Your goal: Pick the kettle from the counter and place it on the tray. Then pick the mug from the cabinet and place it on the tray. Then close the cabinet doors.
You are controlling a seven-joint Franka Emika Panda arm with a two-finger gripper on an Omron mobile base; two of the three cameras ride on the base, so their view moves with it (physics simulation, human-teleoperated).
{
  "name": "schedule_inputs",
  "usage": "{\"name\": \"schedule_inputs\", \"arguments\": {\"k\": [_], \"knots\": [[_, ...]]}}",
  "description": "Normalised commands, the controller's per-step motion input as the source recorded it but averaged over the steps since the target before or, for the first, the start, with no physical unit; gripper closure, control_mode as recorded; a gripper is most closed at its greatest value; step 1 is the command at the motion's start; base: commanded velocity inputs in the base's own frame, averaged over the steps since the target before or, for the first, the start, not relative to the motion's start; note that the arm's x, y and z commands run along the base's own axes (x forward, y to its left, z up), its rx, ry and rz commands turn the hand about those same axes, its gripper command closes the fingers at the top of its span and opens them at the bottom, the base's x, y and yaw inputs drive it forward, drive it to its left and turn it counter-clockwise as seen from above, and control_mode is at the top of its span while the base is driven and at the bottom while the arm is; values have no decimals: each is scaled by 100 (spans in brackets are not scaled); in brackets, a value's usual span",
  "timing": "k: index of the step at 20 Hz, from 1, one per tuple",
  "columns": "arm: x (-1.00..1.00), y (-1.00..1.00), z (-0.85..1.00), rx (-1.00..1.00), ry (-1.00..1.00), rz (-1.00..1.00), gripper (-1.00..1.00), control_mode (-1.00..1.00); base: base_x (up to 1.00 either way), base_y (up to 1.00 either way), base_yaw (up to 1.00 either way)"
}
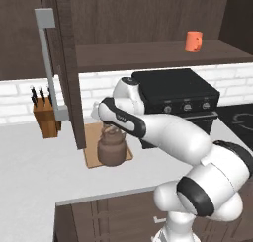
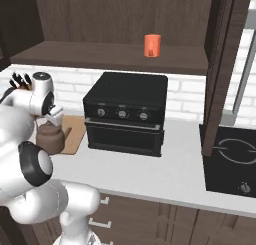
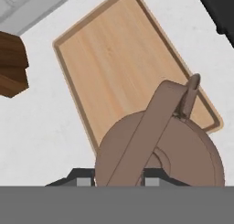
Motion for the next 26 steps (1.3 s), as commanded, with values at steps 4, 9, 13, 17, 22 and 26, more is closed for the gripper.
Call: {"name": "schedule_inputs", "arguments": {"k": [4,9,13,17,22,26], "knots": [[49,8,-10,0,0,0,100,-100,0,0,0],[41,0,-15,0,0,0,100,-100,0,0,0],[40,7,-22,0,-3,0,100,-100,0,0,0],[38,9,-23,0,-4,0,100,-100,0,0,0],[44,10,-13,0,-8,0,100,-100,0,0,0],[38,5,-3,0,-13,0,100,-100,0,0,0]]}}
